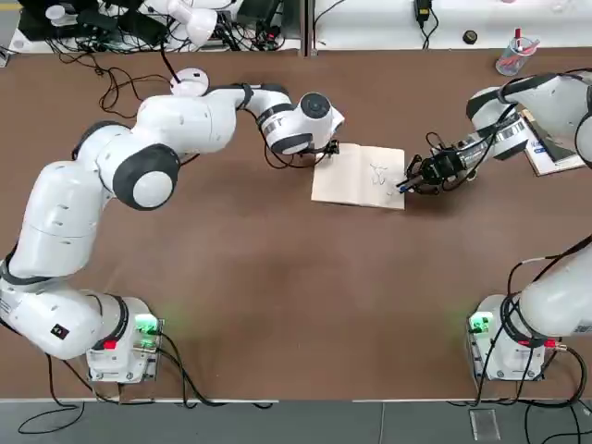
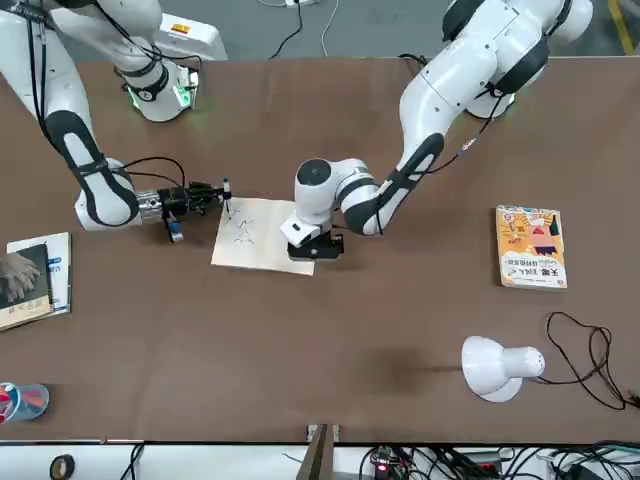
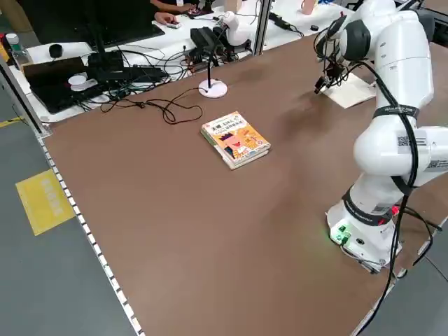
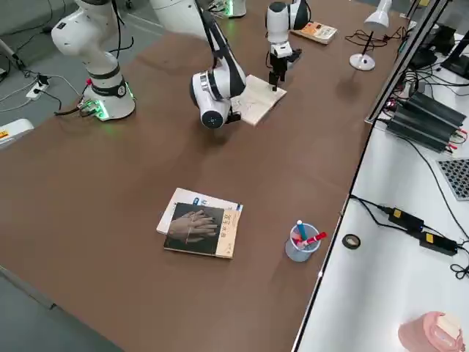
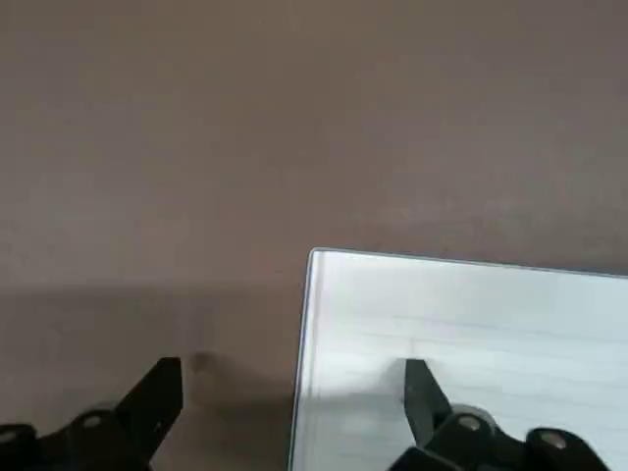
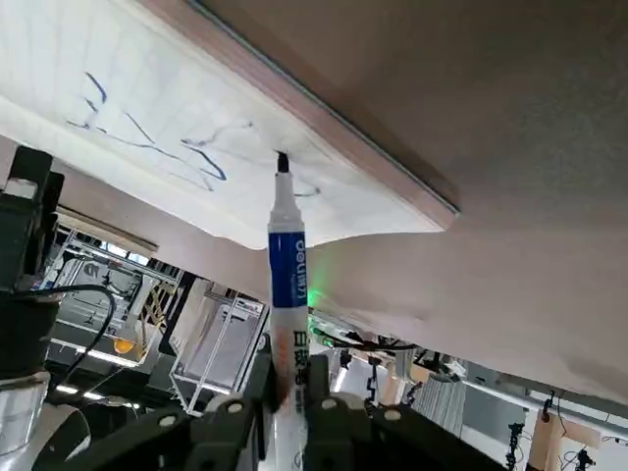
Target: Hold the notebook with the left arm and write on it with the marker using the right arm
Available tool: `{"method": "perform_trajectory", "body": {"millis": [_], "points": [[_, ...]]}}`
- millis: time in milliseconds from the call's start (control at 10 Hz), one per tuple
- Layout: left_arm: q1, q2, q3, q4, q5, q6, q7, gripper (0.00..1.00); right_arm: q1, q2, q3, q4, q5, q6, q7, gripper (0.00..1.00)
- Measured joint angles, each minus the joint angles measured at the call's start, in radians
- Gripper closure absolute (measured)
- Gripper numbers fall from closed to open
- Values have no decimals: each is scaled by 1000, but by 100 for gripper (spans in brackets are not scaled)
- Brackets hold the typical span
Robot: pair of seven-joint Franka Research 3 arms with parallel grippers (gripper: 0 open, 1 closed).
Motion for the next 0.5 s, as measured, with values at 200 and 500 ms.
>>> {"method": "perform_trajectory", "body": {"millis": [200,500], "points": [[0,0,0,0,0,0,0,0,0,0,0,-3,0,-2,-1,82],[0,0,0,0,0,0,0,0,0,0,0,-9,0,-5,-4,82]]}}
